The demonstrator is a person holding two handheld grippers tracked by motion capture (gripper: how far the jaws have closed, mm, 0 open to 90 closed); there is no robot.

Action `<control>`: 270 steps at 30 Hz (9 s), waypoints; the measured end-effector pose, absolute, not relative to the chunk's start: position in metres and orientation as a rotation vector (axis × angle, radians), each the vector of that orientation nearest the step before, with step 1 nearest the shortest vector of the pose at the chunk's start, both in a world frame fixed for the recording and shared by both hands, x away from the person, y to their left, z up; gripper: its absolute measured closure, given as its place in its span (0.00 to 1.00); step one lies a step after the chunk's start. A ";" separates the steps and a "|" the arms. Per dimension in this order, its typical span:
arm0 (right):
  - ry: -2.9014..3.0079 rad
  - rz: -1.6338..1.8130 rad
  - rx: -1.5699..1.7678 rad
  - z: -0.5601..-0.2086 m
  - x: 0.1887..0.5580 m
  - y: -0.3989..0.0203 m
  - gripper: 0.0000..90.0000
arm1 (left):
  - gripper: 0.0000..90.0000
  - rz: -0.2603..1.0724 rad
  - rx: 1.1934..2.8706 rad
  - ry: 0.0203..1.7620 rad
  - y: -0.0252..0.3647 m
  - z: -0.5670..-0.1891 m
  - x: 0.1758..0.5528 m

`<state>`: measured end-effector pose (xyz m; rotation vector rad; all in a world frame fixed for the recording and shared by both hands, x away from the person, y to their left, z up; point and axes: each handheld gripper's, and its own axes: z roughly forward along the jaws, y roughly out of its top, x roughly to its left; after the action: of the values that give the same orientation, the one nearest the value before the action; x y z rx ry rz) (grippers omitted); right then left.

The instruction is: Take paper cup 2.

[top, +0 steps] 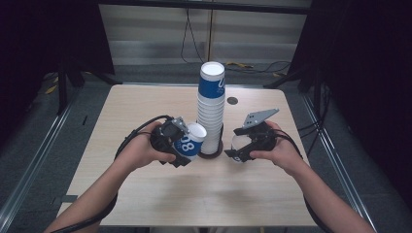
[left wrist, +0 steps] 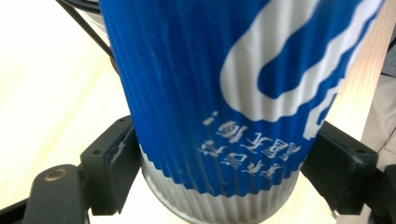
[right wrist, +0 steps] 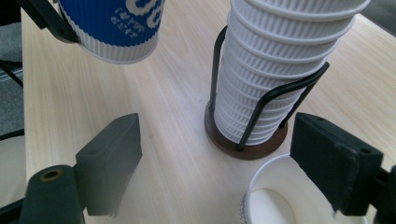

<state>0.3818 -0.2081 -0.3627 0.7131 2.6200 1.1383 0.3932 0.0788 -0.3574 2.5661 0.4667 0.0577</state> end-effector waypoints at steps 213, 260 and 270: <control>2.831 1.137 0.504 -0.381 0.369 -0.194 0.21 | 0.23 0.004 2.532 0.204 0.029 -0.382 0.389; 2.985 0.638 0.302 -0.382 0.367 -0.172 0.23 | 0.23 -0.011 2.706 0.124 0.012 -0.385 0.385; 2.989 0.632 0.276 -0.386 0.365 -0.171 0.35 | 0.22 -0.010 2.708 0.129 0.014 -0.383 0.384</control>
<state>0.3651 -0.1707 -0.3863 0.2761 2.9889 0.6320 0.3841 0.0143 -0.3835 2.7085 0.1288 -0.0103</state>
